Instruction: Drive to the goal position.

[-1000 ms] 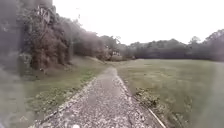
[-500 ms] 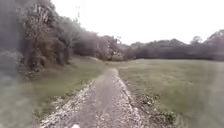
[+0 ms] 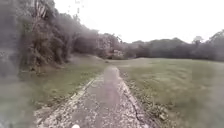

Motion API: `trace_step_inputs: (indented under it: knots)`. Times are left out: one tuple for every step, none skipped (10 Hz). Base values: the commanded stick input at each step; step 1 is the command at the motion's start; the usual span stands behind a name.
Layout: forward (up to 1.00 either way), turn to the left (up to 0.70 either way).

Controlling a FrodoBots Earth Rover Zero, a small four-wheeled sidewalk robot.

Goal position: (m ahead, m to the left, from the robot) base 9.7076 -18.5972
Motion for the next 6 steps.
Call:
trace_step_inputs:
  knots:
    - [0.85,0.01]
    - [0.85,0.01]
    - [0.85,0.01]
    - [0.85,0.01]
    - [0.85,0.01]
    - [0.85,0.01]
